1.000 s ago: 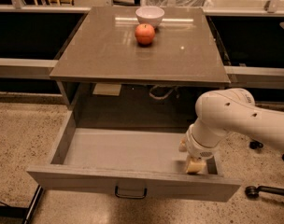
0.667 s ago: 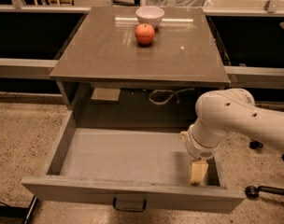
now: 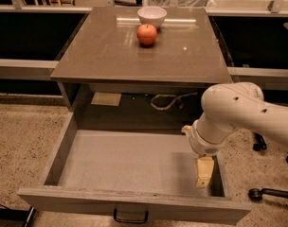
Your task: Open top drawer
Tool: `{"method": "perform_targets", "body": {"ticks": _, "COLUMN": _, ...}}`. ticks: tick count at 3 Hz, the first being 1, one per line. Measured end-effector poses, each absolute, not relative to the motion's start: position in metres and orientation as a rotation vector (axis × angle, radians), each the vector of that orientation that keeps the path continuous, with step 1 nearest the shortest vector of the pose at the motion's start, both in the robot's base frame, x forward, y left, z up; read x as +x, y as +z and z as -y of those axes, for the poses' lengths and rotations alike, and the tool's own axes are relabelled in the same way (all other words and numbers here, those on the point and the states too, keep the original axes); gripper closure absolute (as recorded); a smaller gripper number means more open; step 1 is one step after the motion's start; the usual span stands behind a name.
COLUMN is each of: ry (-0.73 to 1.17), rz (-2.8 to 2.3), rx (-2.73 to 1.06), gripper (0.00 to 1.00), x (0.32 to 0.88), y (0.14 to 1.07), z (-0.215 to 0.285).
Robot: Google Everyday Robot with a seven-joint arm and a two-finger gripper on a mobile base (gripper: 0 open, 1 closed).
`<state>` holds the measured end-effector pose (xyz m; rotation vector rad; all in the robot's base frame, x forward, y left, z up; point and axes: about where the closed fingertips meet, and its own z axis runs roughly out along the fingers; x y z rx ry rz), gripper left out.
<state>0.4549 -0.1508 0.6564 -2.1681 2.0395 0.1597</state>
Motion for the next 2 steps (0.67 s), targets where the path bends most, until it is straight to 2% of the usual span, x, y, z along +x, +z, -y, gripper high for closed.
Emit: {"method": "perform_targets", "body": {"ticks": 2, "ry": 0.042, "rz": -1.939, "rx": -2.178, "gripper": 0.00, "x": 0.465, "y": 0.743, "z": 0.155}}
